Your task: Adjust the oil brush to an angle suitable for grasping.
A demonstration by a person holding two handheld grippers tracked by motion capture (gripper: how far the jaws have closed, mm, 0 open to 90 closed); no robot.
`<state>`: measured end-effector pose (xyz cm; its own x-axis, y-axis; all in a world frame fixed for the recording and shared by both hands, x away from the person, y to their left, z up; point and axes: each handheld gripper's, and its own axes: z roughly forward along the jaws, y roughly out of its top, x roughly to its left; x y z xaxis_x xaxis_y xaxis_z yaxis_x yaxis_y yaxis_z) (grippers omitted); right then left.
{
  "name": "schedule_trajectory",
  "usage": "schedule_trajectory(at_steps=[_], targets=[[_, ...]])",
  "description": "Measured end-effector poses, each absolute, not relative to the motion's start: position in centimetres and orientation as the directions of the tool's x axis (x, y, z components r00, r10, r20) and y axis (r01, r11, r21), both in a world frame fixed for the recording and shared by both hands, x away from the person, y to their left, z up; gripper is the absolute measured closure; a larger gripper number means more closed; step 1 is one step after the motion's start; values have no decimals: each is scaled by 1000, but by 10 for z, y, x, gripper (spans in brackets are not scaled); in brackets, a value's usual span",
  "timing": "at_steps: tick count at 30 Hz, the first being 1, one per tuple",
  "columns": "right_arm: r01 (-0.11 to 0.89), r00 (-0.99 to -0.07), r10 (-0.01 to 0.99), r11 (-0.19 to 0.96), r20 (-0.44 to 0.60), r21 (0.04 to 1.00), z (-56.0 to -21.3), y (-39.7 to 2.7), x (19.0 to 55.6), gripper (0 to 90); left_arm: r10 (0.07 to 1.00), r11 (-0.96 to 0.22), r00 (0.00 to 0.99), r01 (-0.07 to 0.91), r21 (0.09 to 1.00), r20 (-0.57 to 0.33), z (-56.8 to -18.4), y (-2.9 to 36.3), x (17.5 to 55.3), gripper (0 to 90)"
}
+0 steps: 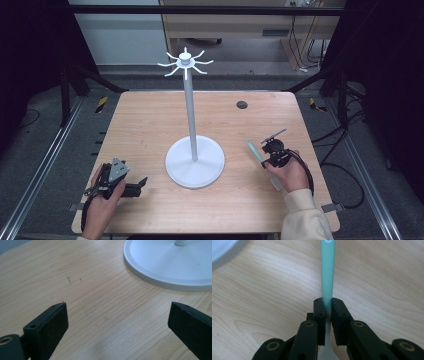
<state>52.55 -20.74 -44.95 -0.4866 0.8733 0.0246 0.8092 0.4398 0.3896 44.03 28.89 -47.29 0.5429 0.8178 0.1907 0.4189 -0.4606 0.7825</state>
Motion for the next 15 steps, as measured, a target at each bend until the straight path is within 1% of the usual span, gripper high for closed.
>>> schedule_trajectory(at_steps=[2,4,7,8,10,15], targets=[[796,-492,870,436,31,420,-446,-208,525,827,818,-460,543,418,783,191,-473,289,440,25],[798,-486,873,423,43,429,-444,-207,524,827,818,-461,543,418,783,191,-473,289,440,26],[772,-492,870,414,42,483,-439,-208,523,828,818,-461,543,418,783,191,-473,289,440,26],[772,-492,870,414,42,483,-439,-208,523,828,818,-461,543,418,783,191,-473,289,440,26],[756,-486,872,388,55,528,-433,-208,522,827,818,-461,543,419,782,191,-473,289,440,26],[675,-523,851,375,53,635,-414,-207,518,828,821,-463,537,424,778,195,-474,290,441,25]])
